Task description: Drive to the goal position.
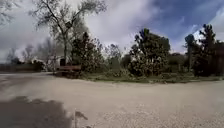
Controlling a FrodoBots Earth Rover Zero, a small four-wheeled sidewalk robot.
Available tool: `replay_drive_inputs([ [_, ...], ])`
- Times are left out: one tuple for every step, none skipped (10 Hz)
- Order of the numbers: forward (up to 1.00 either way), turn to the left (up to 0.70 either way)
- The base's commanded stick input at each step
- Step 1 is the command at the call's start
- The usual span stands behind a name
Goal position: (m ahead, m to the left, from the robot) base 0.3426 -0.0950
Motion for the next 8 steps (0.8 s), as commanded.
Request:
replay_drive_inputs([
  [0.00,-0.45],
  [0.00,-0.45],
  [0.00,-0.45],
  [0.00,-0.45],
  [0.00,-0.45],
  [0.00,-0.45],
  [0.00,-0.45],
  [0.40,-0.35],
])
